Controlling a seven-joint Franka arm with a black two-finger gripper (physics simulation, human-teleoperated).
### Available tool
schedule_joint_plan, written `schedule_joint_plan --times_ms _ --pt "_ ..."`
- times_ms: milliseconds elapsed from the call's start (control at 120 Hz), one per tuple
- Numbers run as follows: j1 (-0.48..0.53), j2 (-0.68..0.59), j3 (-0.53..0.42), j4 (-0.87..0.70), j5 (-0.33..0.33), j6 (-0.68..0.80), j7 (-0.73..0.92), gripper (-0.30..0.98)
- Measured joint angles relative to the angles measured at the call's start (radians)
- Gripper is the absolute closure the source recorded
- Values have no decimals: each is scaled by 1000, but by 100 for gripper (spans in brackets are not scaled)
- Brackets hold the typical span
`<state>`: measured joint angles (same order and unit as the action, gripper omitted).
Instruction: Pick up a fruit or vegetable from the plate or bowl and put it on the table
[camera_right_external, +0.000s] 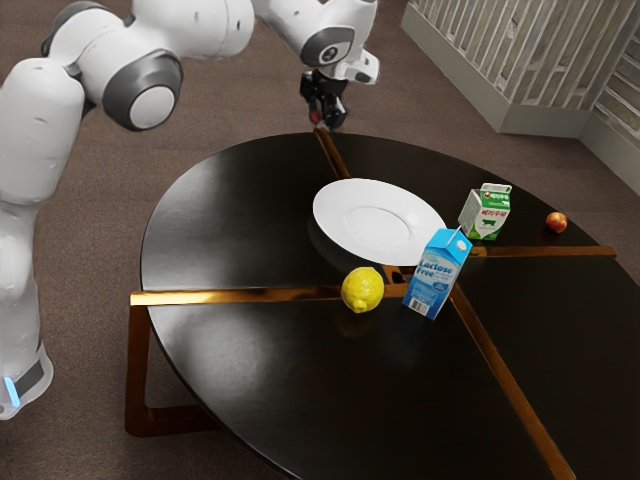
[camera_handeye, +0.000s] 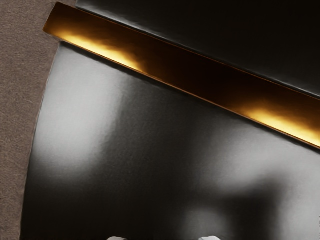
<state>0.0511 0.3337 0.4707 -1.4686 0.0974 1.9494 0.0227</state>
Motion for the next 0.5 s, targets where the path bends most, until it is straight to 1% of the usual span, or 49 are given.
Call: schedule_joint_plan --times_ms 92,258,275,333,383,433,500 --pt "23 2 -1 0 -7 1 0 54" --pt "28 3 0 -1 -13 4 1 54" --pt "28 3 0 -1 -14 4 1 52" --pt "33 4 0 -1 -16 5 2 35" --pt "38 5 0 -1 -18 6 3 24" --pt "42 7 0 -1 -18 7 4 17" --pt "46 8 -4 -2 -18 7 4 11"
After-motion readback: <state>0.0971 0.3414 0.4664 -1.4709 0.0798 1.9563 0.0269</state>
